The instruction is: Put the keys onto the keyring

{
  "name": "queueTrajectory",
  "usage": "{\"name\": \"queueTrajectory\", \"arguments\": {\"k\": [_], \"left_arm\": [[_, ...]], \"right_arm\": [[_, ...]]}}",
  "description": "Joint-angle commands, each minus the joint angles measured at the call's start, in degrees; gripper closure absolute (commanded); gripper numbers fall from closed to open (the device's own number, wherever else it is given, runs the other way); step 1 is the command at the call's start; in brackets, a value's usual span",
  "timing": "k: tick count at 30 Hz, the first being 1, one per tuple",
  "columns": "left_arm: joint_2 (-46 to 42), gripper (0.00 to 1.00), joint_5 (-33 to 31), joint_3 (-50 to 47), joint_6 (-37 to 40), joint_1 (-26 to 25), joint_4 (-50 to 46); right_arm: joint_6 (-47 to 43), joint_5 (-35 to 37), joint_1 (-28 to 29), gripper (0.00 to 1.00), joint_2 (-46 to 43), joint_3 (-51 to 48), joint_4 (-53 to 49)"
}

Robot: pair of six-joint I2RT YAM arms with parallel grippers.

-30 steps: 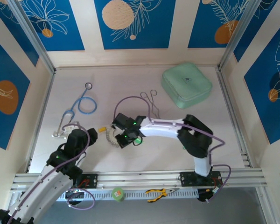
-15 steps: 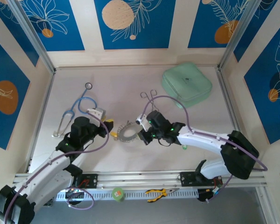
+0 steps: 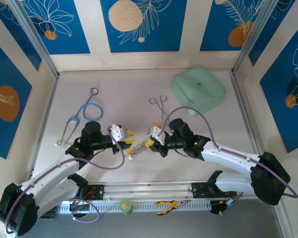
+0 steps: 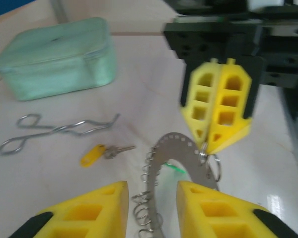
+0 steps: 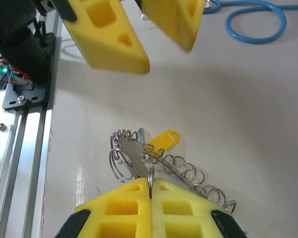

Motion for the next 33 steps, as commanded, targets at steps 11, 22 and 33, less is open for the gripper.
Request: {"name": "queueTrajectory", "arguments": {"k": [11, 22, 33], "left_arm": [[6.6, 0.76, 9.7, 1.1, 11.7, -4.2, -3.2], [7.7, 0.77, 9.0, 1.1, 14.3, -4.8, -5.2], [8.1, 0.8, 6.4, 1.1, 13.8, -5.4, -3.1]], "right_arm": [[-8.0, -0.5, 3.5, 1.0, 1.0, 1.7, 0.3], [-6.7, 1.3, 5.4, 1.0, 2.7, 3.1, 1.7], [-6.2, 0.0, 6.3, 1.0, 4.1, 3.9, 3.1]]}}
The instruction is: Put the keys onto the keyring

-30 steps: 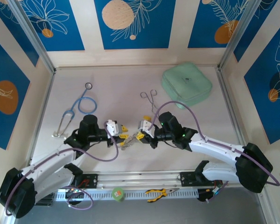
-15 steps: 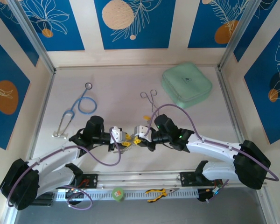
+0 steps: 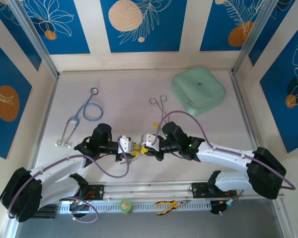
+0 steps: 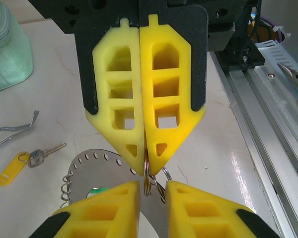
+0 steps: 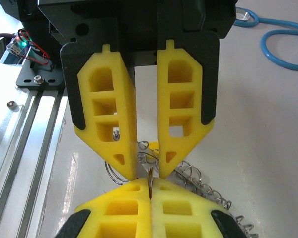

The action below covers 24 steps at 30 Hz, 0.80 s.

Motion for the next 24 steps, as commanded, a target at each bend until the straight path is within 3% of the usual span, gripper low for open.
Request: {"name": "queueTrajectory", "arguments": {"k": [1, 4, 8, 10, 12, 15, 19, 24], "left_arm": [[0.5, 0.8, 0.1, 1.1, 1.0, -0.9, 0.8], [0.6, 0.83, -0.2, 1.1, 0.8, -0.9, 1.0], [0.5, 0.99, -0.7, 1.1, 1.2, -1.1, 1.1], [0.1, 1.0, -1.1, 0.8, 1.5, -1.1, 1.3], [-0.5, 1.0, -1.6, 0.5, 1.6, -1.2, 1.7], [-1.6, 1.0, -2.2, -0.5, 1.5, -1.2, 3.4], [-2.6, 1.0, -2.2, -2.4, -0.8, -1.4, 8.7], [-2.8, 1.0, -2.0, -3.4, -1.9, -1.4, 11.3]], "right_arm": [[0.7, -1.4, 0.6, 1.0, 0.7, 2.4, 2.3], [1.2, -1.7, 0.9, 1.0, 1.2, 2.7, 3.3], [1.9, -2.3, 1.0, 1.0, 1.7, 2.9, 4.3], [1.6, -1.4, 0.9, 1.0, 1.4, 2.8, 3.7], [1.7, -0.7, -0.4, 0.78, -0.2, 2.1, 2.2], [3.0, -1.6, -4.5, 0.65, -4.1, -0.9, 1.7], [3.4, -1.6, -7.7, 0.66, -8.9, -4.5, 1.3], [1.4, 1.7, -5.5, 0.74, -9.0, -5.7, 1.5]]}}
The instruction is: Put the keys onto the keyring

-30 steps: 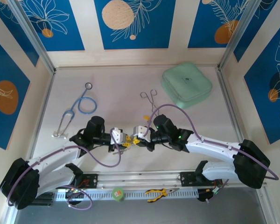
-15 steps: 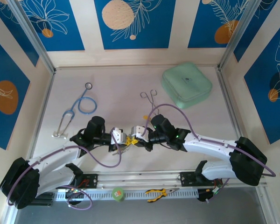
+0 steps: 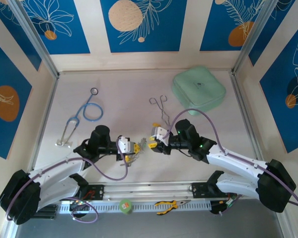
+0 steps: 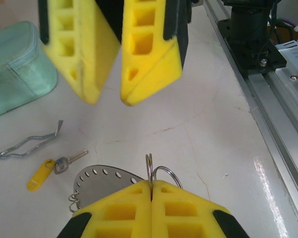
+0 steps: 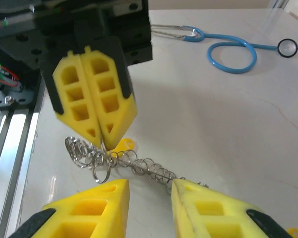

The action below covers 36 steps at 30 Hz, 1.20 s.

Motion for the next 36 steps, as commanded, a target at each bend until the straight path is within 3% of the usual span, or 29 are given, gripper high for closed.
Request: {"name": "queueTrajectory", "arguments": {"k": [1, 13, 31, 36], "left_arm": [[-0.7, 1.0, 1.3, -0.7, -0.9, -0.8, 4.2], [-0.2, 1.0, 2.3, -1.6, -3.2, -0.8, 7.3], [0.8, 1.0, 3.7, -1.6, -3.2, -1.0, 8.1], [0.4, 1.0, 2.7, -1.7, -3.4, -1.1, 8.0]], "right_arm": [[-1.6, 2.5, 2.1, 0.75, 0.6, -1.1, 0.8], [-3.0, 4.0, 5.8, 0.82, 5.9, 0.6, 6.4], [-2.7, 2.4, 6.5, 0.83, 7.5, 1.7, 8.0], [-4.2, 1.9, 6.6, 1.0, 7.9, 3.1, 5.2]]}}
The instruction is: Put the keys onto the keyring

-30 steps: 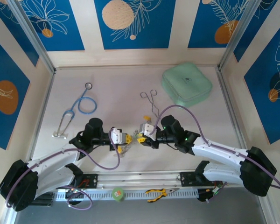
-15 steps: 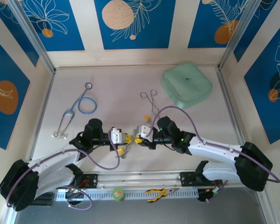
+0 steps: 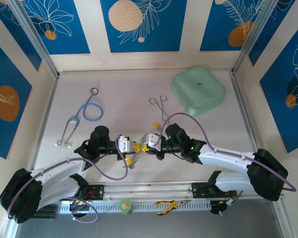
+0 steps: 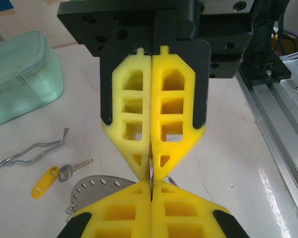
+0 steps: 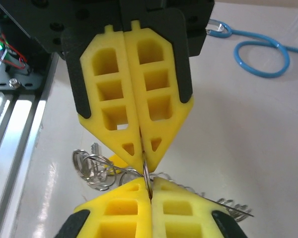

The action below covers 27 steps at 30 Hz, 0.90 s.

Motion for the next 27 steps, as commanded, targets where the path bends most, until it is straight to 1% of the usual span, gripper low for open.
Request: {"name": "queueTrajectory", "arguments": {"k": [1, 2, 3, 5, 7, 9, 11, 14, 17, 24, 27], "left_arm": [[-0.8, 0.92, 1.2, -0.2, -0.8, -1.0, 2.0], [-1.1, 0.82, -0.3, 0.0, -1.2, -1.0, 0.9], [-1.6, 0.77, -1.1, 0.3, -0.7, -1.2, -1.1], [-2.8, 0.74, -3.4, 1.8, 1.4, -1.7, -6.4], [-3.8, 0.74, -5.1, 2.8, 3.4, -2.4, -11.0], [-4.6, 0.74, -6.4, 3.2, 4.7, -3.0, -13.4], [-5.3, 0.74, -7.4, 3.3, 5.4, -3.6, -14.1], [-6.0, 0.74, -8.4, 3.4, 5.8, -4.1, -13.6], [-6.0, 0.75, -8.4, 3.6, 6.0, -4.2, -12.9], [-5.0, 0.75, -8.2, 4.2, 6.1, -4.5, -12.3], [-5.4, 0.77, -8.6, 4.2, 5.9, -4.5, -12.1]], "right_arm": [[-2.1, -0.6, 0.4, 1.0, 0.1, 3.4, -2.4], [-2.5, 0.0, 0.3, 1.0, -0.2, 4.5, -5.1], [-3.0, 0.5, 0.3, 1.0, -0.3, 5.7, -8.0], [-4.3, 2.4, 0.5, 1.0, 0.0, 9.2, -15.5], [-5.8, 4.4, 0.8, 1.0, 0.5, 12.3, -22.1], [-7.5, 5.9, 1.2, 1.0, 1.3, 15.3, -28.3], [-8.7, 7.2, 1.7, 1.0, 2.4, 18.4, -33.5], [-9.9, 9.0, 2.7, 1.0, 3.9, 22.0, -38.2], [-10.7, 10.4, 3.7, 1.0, 5.5, 25.0, -40.6], [-11.3, 10.4, 5.4, 1.0, 8.5, 29.3, -42.6], [-11.8, 11.2, 5.9, 1.0, 9.5, 30.5, -43.9]]}}
